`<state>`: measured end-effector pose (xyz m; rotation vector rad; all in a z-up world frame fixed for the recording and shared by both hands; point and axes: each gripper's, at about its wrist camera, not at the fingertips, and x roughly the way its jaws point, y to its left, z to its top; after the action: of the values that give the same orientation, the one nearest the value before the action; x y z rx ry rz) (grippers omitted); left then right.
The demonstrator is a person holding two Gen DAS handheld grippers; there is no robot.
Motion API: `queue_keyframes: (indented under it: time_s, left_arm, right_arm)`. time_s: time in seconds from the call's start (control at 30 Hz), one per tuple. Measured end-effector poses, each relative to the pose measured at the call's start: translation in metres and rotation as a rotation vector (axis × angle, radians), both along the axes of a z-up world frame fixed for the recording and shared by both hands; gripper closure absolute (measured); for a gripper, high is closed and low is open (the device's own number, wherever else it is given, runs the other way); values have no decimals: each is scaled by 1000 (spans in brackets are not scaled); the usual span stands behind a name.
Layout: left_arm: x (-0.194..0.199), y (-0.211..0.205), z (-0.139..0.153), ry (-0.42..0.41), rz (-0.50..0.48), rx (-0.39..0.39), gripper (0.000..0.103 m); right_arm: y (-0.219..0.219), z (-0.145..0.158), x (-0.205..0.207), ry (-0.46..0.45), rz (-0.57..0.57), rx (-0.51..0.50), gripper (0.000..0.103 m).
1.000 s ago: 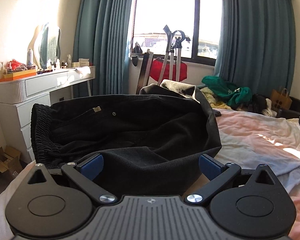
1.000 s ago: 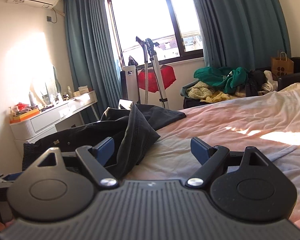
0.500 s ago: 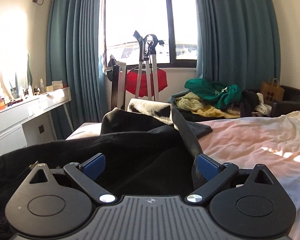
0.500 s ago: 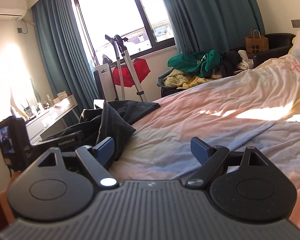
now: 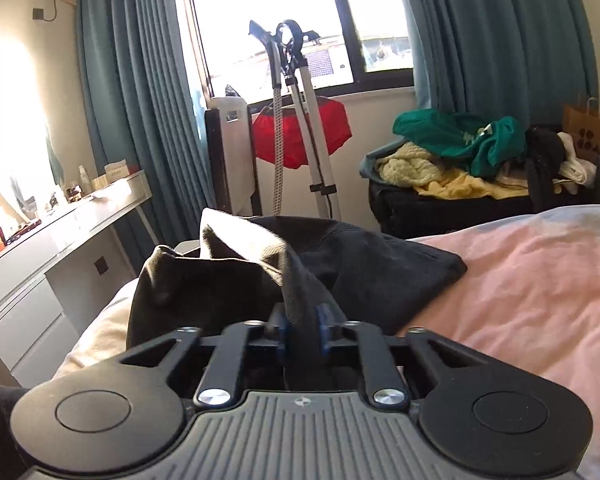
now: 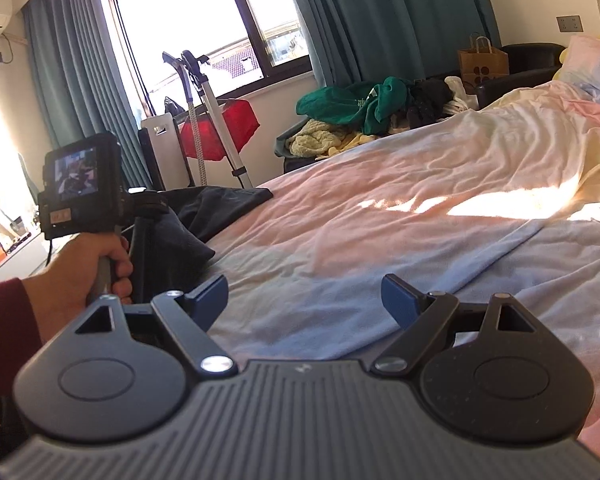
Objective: Fold clothes
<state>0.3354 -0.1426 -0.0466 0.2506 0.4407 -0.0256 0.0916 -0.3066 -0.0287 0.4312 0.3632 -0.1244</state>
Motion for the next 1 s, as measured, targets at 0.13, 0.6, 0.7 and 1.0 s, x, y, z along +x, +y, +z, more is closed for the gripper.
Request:
queue_keyframes:
  time_s: [0.13, 0.6, 0.7, 1.0]
  left_arm:
    - [-43, -10, 18, -53, -134, 37, 100]
    - [-303, 51, 4, -39, -324, -110, 100]
    - [-322, 66, -10, 4, -262, -150, 99]
    - [-302, 110, 6, 50, -161, -393, 98]
  right_arm:
    - [0, -8, 11, 10, -6, -11, 18]
    - [-11, 10, -34, -57, 7, 98, 18]
    - [-16, -1, -34, -20, 43, 220, 18]
    - [-27, -31, 0, 35, 76, 486, 28]
